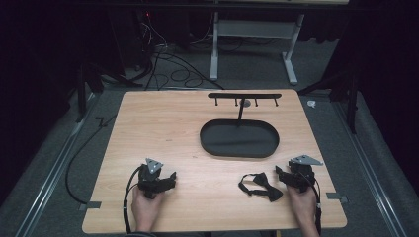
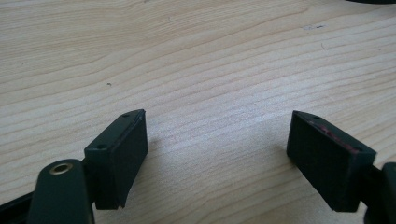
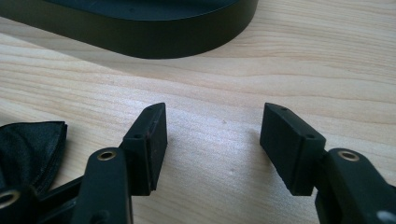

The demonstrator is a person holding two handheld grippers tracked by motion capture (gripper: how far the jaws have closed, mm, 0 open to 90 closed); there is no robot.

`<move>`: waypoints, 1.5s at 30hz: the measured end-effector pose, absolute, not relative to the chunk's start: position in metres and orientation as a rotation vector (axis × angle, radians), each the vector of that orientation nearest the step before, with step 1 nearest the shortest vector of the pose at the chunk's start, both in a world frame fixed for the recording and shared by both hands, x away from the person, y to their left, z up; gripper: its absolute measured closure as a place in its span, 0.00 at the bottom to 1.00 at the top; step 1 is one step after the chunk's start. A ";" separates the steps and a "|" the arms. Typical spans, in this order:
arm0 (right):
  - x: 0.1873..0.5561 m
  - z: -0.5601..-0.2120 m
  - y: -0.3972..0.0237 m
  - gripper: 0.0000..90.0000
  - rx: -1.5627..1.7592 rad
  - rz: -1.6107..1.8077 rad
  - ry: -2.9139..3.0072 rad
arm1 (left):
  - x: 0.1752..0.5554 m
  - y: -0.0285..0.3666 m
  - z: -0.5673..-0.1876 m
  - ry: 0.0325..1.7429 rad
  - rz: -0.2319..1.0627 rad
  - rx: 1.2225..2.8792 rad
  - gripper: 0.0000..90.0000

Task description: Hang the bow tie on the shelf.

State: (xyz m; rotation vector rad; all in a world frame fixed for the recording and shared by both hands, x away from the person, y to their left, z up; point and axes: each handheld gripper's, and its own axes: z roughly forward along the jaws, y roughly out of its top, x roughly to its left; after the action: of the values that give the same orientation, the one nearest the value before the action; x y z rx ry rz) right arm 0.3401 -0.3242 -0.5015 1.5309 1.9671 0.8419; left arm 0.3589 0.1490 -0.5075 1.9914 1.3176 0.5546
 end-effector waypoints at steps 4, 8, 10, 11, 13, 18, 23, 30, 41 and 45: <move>0.339 -0.501 -0.323 0.47 1.541 0.839 1.959 | 0.359 0.149 -0.507 1.317 0.555 1.991 0.23; 0.338 -0.501 -0.323 0.47 1.544 0.836 1.959 | 0.359 0.149 -0.508 1.318 0.556 1.990 0.23; 0.338 -0.501 -0.323 0.47 1.545 0.836 1.959 | 0.359 0.149 -0.508 1.319 0.556 1.989 0.23; 0.338 -0.501 -0.323 0.47 1.545 0.836 1.959 | 0.359 0.149 -0.508 1.319 0.556 1.989 0.23; 0.338 -0.501 -0.323 0.47 1.545 0.836 1.959 | 0.359 0.149 -0.508 1.319 0.557 1.989 0.23; 0.338 -0.501 -0.323 0.47 1.546 0.837 1.958 | 0.359 0.149 -0.508 1.320 0.556 1.988 0.23; 0.338 -0.501 -0.323 0.47 1.547 0.837 1.957 | 0.359 0.149 -0.508 1.319 0.556 1.989 0.23; 0.339 -0.501 -0.323 0.47 1.547 0.839 1.953 | 0.359 0.149 -0.507 1.320 0.554 1.990 0.23; 0.339 -0.500 -0.324 0.49 1.542 0.834 1.973 | 0.359 0.149 -0.508 1.319 0.555 1.987 0.23; 0.338 -0.499 -0.324 0.53 1.550 0.850 1.984 | 0.359 0.149 -0.508 1.319 0.555 1.988 0.23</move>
State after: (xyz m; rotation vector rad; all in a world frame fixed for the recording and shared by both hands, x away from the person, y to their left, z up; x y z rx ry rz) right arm 0.3380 -0.3237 -0.4991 1.5502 1.9836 0.8501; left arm 0.3588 0.1490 -0.5075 1.9881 1.3192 0.5549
